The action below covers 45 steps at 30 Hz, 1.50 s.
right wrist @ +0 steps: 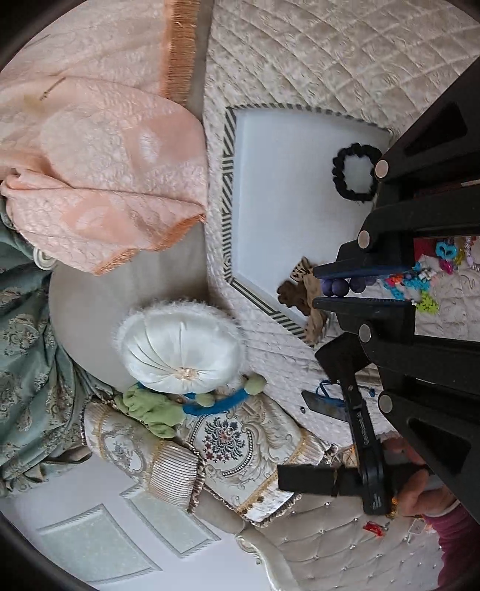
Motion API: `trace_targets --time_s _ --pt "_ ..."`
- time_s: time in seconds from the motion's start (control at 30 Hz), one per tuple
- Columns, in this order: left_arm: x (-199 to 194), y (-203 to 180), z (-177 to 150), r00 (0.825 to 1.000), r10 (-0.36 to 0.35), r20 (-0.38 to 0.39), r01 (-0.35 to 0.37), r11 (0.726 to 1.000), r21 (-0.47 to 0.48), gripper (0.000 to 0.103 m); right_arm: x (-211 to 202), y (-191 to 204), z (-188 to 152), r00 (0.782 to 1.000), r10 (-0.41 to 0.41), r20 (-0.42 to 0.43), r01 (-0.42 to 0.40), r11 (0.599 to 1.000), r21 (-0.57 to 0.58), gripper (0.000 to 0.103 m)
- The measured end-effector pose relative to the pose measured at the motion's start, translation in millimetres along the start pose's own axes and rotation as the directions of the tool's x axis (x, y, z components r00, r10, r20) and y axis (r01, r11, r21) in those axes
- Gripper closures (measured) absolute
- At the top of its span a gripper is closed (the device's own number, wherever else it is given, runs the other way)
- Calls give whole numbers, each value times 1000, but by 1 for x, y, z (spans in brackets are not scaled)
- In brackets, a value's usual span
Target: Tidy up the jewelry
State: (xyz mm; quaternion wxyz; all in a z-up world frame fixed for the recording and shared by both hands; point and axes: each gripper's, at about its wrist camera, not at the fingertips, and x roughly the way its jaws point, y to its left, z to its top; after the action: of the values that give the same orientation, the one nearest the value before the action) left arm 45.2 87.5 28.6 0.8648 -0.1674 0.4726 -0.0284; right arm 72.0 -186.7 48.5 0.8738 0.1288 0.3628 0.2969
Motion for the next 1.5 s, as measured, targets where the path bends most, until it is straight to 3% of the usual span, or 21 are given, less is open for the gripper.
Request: trace_targets --time_s 0.7,1.1,1.23,1.37,1.5 --pt "9 -40 72 996 39 83 -47 994 95 90 23 -29 24 997 -72 -20 72 997 10 94" --pt "79 -68 113 999 -27 -22 29 996 87 90 64 -62 36 993 -97 -68 101 993 66 94" --pt "107 -62 121 998 -9 -59 14 996 88 90 78 -89 35 983 -159 -95 168 981 92 94" --pt "130 -50 124 995 -18 -102 25 997 72 90 88 -119 31 954 -264 -140 278 956 95 94" --pt "152 -37 127 989 -16 -148 21 999 32 90 93 -130 26 940 -302 -158 318 944 90 94"
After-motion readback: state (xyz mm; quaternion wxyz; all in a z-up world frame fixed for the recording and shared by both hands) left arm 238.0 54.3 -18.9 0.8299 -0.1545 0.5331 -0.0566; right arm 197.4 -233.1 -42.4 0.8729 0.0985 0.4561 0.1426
